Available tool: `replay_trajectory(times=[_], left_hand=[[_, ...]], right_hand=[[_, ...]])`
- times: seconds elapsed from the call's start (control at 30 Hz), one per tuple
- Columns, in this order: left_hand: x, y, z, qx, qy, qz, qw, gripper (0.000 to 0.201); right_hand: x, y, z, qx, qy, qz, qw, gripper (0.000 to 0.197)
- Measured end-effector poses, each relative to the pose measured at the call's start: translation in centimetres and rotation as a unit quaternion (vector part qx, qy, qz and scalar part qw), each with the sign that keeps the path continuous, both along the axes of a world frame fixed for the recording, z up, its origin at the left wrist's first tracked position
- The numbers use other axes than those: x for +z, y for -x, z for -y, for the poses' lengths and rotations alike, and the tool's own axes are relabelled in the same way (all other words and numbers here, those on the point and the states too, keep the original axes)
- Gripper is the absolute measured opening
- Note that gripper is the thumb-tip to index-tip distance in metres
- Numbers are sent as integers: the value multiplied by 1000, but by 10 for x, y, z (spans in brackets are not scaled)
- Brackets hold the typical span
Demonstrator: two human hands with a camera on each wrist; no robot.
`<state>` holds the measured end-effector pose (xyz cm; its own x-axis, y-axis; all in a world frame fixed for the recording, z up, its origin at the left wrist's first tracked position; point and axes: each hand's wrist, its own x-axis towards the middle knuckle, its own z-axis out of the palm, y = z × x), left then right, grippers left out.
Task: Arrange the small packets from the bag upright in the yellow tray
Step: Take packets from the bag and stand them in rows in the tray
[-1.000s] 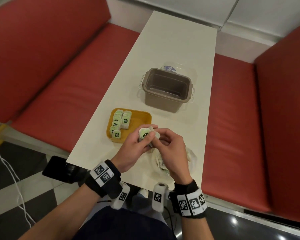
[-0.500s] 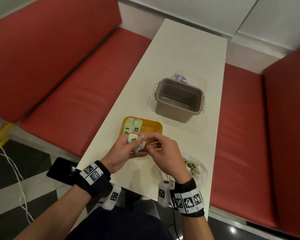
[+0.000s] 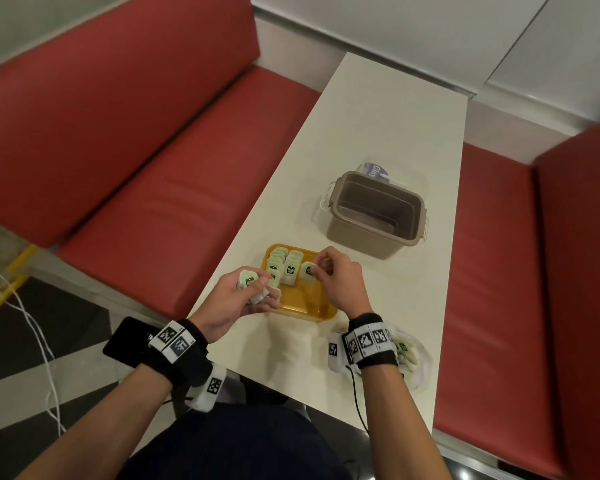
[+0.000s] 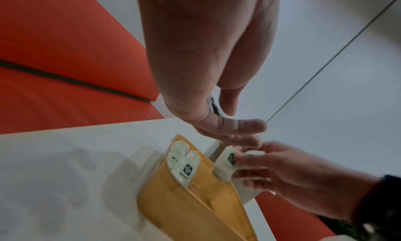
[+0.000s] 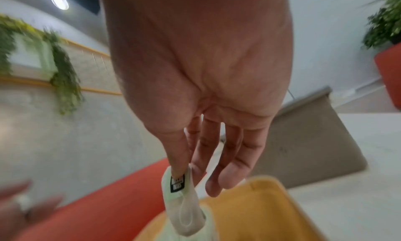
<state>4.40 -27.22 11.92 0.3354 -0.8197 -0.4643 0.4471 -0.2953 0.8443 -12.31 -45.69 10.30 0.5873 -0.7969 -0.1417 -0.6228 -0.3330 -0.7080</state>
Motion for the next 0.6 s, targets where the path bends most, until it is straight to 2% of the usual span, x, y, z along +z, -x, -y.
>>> replay_trajectory(times=[0.27, 0.4, 0.6], left_hand=[[6, -13, -25, 21, 0, -5, 1000, 31], [9, -16, -36, 28, -4, -9, 1000, 32], [10, -20, -50, 32, -12, -11, 999, 32]], right_hand=[[-51, -42, -2, 39, -57, -94, 993, 6], [-63, -50, -4, 1, -46, -85, 995, 4], [-74, -59, -12, -62, -36, -54, 996, 12]])
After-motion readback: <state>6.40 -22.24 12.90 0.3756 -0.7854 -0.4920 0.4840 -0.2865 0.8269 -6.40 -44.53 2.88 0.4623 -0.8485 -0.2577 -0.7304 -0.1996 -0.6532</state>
